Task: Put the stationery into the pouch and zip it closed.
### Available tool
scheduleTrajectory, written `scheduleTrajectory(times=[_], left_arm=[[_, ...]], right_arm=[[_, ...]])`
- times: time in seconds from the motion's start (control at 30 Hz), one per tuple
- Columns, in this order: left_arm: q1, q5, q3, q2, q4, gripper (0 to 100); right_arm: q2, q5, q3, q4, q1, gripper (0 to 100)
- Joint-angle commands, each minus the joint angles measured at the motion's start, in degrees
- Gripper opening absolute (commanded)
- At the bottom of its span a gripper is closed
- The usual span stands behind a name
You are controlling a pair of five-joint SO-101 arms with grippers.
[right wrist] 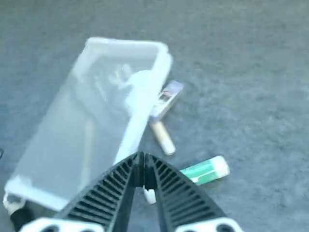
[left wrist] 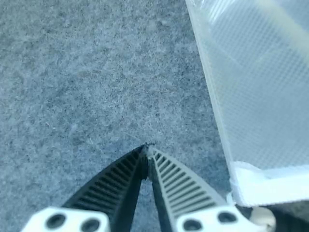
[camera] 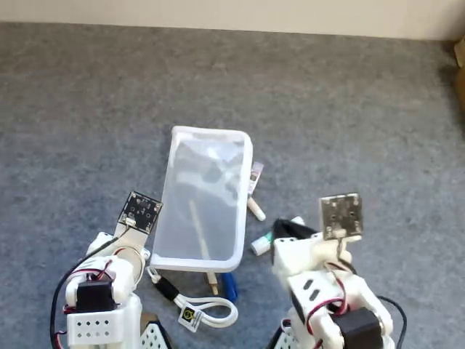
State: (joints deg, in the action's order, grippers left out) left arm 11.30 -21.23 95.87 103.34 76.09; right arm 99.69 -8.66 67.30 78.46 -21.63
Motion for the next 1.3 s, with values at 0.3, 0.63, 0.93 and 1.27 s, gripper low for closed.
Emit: scheduleTrajectory(times=[0.3, 0.63, 0.93, 1.27], left_arm=[[0.57, -0.44, 1.27, 0.4, 0.0, 0], [0.57, -0.44, 1.27, 0.4, 0.0, 0], [0.57, -0.44, 1.27, 0.4, 0.0, 0], [0.57, -0.44, 1.27, 0.4, 0.0, 0]], right_arm=[[-35.47, -7.74, -11.82, 0.04, -13.23, 22.6], [-36.09, -12.04, -10.95, -5.41, -27.82, 26.2], [-41.01, -12.4, -5.32, -13.58, -32.92, 26.2], [-51.12, -12.4, -5.41, -19.03, -33.8, 26.2]])
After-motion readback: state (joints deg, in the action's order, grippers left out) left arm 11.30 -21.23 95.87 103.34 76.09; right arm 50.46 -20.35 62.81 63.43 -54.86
